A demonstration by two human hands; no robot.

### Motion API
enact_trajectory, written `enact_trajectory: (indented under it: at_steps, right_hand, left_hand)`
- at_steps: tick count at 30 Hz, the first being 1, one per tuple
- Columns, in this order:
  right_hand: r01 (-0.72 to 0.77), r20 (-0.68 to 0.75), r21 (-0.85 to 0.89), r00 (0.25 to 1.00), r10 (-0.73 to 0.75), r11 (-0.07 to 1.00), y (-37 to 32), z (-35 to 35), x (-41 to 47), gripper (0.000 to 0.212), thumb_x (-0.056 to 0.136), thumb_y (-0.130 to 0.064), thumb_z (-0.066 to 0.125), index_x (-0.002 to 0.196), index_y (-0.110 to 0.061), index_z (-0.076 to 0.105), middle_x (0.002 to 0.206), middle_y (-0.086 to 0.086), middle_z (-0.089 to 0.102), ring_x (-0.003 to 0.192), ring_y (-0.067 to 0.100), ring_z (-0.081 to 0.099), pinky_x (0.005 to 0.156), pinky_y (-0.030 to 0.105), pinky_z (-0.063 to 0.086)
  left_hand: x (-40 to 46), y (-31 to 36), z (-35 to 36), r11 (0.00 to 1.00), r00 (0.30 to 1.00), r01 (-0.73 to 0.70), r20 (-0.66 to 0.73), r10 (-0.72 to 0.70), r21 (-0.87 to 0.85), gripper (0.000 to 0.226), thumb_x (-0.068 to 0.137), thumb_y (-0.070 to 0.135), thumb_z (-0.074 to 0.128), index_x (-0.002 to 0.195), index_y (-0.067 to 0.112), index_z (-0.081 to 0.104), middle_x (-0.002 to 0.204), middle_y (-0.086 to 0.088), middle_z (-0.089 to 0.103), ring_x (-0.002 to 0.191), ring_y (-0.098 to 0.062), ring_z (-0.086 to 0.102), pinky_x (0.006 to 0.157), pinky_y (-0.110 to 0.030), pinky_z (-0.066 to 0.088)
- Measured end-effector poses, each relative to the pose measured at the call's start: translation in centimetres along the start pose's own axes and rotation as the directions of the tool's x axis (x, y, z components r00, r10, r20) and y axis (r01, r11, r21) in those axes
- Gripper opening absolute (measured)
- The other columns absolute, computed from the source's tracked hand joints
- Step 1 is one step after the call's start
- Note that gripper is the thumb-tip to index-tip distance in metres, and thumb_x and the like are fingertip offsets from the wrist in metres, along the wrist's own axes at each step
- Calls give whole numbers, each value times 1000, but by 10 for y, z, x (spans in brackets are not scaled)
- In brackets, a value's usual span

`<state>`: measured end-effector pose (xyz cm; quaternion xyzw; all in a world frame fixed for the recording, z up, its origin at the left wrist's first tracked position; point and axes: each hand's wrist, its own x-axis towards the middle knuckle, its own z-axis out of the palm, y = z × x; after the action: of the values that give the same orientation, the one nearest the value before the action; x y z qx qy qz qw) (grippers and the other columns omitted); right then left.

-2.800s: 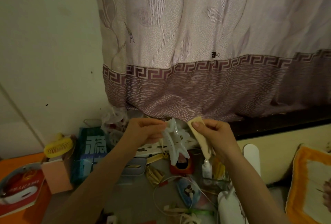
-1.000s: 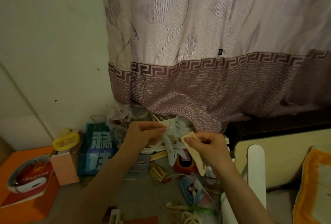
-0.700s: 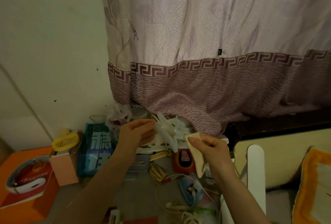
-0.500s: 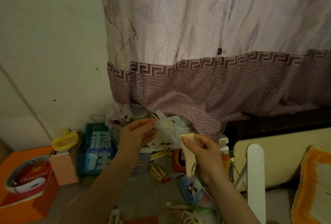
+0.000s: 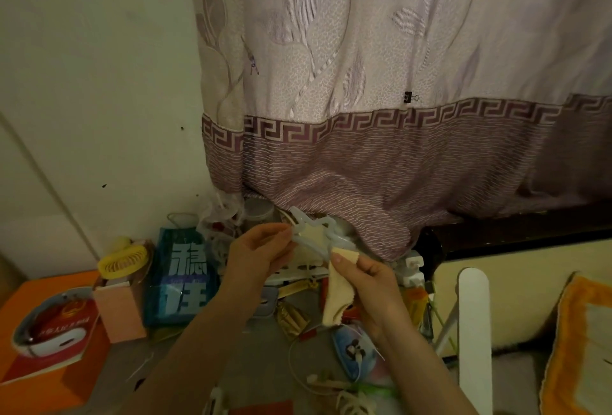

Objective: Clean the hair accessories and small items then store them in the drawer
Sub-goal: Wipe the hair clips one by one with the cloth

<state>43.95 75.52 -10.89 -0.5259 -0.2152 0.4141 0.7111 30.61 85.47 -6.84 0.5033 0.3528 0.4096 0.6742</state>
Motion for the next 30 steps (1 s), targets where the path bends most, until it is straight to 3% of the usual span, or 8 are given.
enact_trajectory:
  at_steps: [3,6,10,14,17,21,27,30]
  right_hand:
    - [-26,26,-7,999,27,1000,-8,-5,3,11,76,-12,73,82,-3,72,69,9,68,58,18,61,58,31,49]
    - [-45,59,2,997,44,999,-19,-10,4,22,70,-17,74,86,-2,72,66,9,67,54,18,61,55,31,51]
    - [-65,85,-7,994,65,998,-32,-14,5,4,82,-7,67,82,-3,69,57,2,66,48,10,61,45,23,48]
    - [-86,102,-2,991,86,996,-40,-16,4,7,83,-5,65,87,0,70,65,6,70,53,12,65,47,21,50]
    - [-86,123,-27,988,89,996,-43,-18,5,13,83,-4,65,93,3,69,69,8,71,55,12,66,50,21,51]
    - [-40,163,-132,985,61,990,-48,-20,2,6,83,-3,66,84,-1,71,67,8,69,54,12,64,50,21,50]
    - [17,217,-290,975,48,957,-61,-22,2,19,79,-3,71,89,12,67,68,10,65,54,12,62,51,21,49]
    - [43,237,-360,970,47,932,-66,-25,3,18,78,-4,73,88,10,69,66,7,67,54,9,62,51,20,47]
  left_hand:
    - [0,3,-2,994,1000,-2,7,1,111,17,84,6,66,100,9,62,103,-15,69,96,-27,67,77,-28,57]
    - [1,9,-5,990,996,50,67,-59,128,40,80,4,69,116,9,53,108,-15,68,97,-28,68,81,-34,57]
    - [4,19,-11,966,978,46,186,-95,253,54,75,7,74,124,16,52,105,-8,70,97,-25,68,85,-37,56]
    - [9,29,-7,920,963,-43,262,-66,391,52,73,11,77,118,28,56,91,8,74,96,-22,66,91,-45,51]
    - [9,38,-3,891,940,-98,335,-63,443,51,60,31,82,105,38,61,93,-1,74,91,-32,58,89,-51,45]
    - [13,42,4,812,926,-166,372,-67,560,48,48,62,75,93,46,69,99,-12,72,87,-25,63,90,-43,49]
    - [15,45,8,759,906,-185,407,-113,624,46,63,46,72,104,24,72,90,7,75,89,-8,69,82,-26,56]
    - [12,47,9,762,877,-163,446,-179,626,25,70,41,70,94,33,71,84,14,74,81,2,68,67,-14,53]
